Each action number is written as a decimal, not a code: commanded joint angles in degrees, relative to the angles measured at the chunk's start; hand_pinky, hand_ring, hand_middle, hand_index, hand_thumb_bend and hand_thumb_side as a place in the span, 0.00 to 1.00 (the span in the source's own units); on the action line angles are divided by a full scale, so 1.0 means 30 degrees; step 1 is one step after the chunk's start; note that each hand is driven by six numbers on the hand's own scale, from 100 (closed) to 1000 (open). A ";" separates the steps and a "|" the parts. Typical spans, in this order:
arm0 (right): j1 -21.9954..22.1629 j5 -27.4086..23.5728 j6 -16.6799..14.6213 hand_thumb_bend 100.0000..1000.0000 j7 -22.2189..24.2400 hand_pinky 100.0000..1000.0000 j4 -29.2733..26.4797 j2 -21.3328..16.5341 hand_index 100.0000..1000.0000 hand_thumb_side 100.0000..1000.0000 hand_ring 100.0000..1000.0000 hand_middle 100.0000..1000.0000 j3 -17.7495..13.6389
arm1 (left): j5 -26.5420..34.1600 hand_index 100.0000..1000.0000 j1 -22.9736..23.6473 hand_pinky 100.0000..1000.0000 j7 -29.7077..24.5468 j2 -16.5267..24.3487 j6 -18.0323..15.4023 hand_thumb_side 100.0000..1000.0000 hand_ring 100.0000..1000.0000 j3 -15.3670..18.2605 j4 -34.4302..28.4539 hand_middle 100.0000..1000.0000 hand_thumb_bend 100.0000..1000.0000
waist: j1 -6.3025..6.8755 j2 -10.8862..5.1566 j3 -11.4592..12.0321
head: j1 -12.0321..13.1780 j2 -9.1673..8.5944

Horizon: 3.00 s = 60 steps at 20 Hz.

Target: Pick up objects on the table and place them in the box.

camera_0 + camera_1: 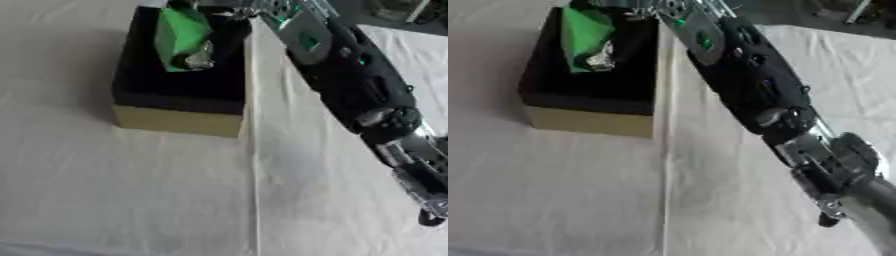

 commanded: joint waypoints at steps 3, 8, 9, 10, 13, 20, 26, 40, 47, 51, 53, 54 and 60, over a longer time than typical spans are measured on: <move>0.1151 -0.1116 0.0628 0.00 -0.0376 0.71 -0.3160 -0.2839 0.59 0.61 0.56 0.44 -0.0414 | 0.0099 0.71 -0.0251 0.56 -0.0130 0.0208 0.0009 1.00 0.57 -0.0006 -0.0350 0.60 0.20 | 0.0073 -0.0201 0.0100 | 0.0052 -0.0320; 0.1645 -0.1154 0.0784 0.00 0.0659 0.75 -0.3742 -0.3051 0.68 0.65 0.64 0.54 -0.0161 | 0.0172 0.71 -0.0344 0.56 -0.0196 0.0110 0.0055 1.00 0.57 -0.0010 -0.0350 0.60 0.20 | -0.0072 0.0002 0.0259 | 0.0065 -0.0314; 0.1667 -0.1101 0.0690 0.00 0.0888 0.76 -0.3773 -0.3037 0.71 0.67 0.68 0.58 -0.0117 | 0.0191 0.71 -0.0372 0.56 -0.0202 0.0087 0.0064 1.00 0.57 -0.0010 -0.0350 0.60 0.19 | -0.0097 0.0037 0.0281 | 0.0087 -0.0301; 0.1673 -0.0955 0.0592 0.00 0.1102 0.77 -0.3771 -0.3032 0.74 0.69 0.71 0.61 -0.0092 | 0.0206 0.71 -0.0397 0.56 -0.0213 0.0073 0.0073 1.00 0.57 -0.0015 -0.0350 0.60 0.19 | -0.0121 0.0069 0.0305 | 0.0093 -0.0291; 0.1623 -0.0313 0.0564 0.00 0.1044 0.78 -0.3553 -0.2946 0.75 0.70 0.71 0.62 -0.0249 | 0.0240 0.71 -0.0442 0.56 -0.0247 0.0056 0.0084 1.00 0.56 -0.0029 -0.0350 0.59 0.19 | -0.0166 0.0136 0.0353 | 0.0084 -0.0292; 0.1306 -0.0124 0.1302 0.00 -0.1785 0.76 -0.3634 -0.2975 0.66 0.65 0.63 0.53 -0.0712 | 0.0320 0.70 -0.0490 0.55 -0.0317 0.0014 0.0116 1.00 0.56 -0.0037 -0.0350 0.57 0.19 | -0.0201 0.0159 0.0369 | 0.0153 -0.0320; 0.1069 0.0050 0.1922 0.00 -0.2750 0.76 -0.3891 -0.3073 0.65 0.67 0.63 0.52 -0.0961 | 0.0348 0.70 -0.0447 0.55 -0.0425 -0.0015 0.0201 1.00 0.56 -0.0105 -0.0350 0.57 0.19 | -0.0194 0.0078 0.0318 | -0.0322 -0.0437; 0.0490 0.1252 0.2743 0.00 -0.3454 0.76 -0.2545 -0.2234 0.68 0.72 0.64 0.54 -0.0591 | 0.0609 0.70 -0.0785 0.56 -0.0801 -0.0193 0.0302 1.00 0.55 -0.0305 -0.0350 0.57 0.18 | -0.0558 0.0288 0.0886 | -0.1104 -0.1010; 0.0416 0.3225 0.2096 0.00 -0.3698 0.77 -0.1631 -0.1817 0.71 0.76 0.69 0.58 -0.0052 | 0.0769 0.70 -0.1133 0.56 -0.0951 -0.0257 0.0291 1.00 0.55 -0.0379 -0.0350 0.58 0.18 | -0.0822 0.0428 0.1229 | -0.1028 -0.1105; 0.0367 0.3630 0.1746 0.00 -0.3771 0.82 -0.1580 -0.1723 0.82 0.90 0.82 0.78 0.0053 | 0.0816 0.70 -0.1183 0.56 -0.0985 -0.0286 0.0310 1.00 0.56 -0.0379 -0.0350 0.58 0.18 | -0.0862 0.0423 0.1200 | -0.0997 -0.0971; 0.0355 0.4036 0.1584 0.08 -0.3761 0.85 -0.1731 -0.1753 0.87 1.00 0.87 0.83 0.0026 | 0.0830 0.70 -0.1191 0.56 -0.1004 -0.0292 0.0318 1.00 0.56 -0.0390 -0.0350 0.58 0.18 | -0.0841 0.0411 0.1178 | -0.0985 -0.0935; 0.0346 0.4262 0.1511 0.12 -0.3772 0.85 -0.1805 -0.1769 0.88 1.00 0.88 0.84 -0.0017 | 0.0838 0.70 -0.1187 0.56 -0.1008 -0.0292 0.0323 1.00 0.56 -0.0394 -0.0350 0.58 0.18 | -0.0826 0.0403 0.1166 | -0.0987 -0.0908; 0.0302 0.5049 0.1138 0.46 -0.3951 0.89 -0.2498 -0.1915 0.91 1.00 0.91 0.84 -0.0352 | 0.0884 0.70 -0.1165 0.56 -0.1040 -0.0306 0.0376 1.00 0.56 -0.0427 -0.0350 0.57 0.18 | -0.0722 0.0375 0.0989 | -0.0902 -0.0736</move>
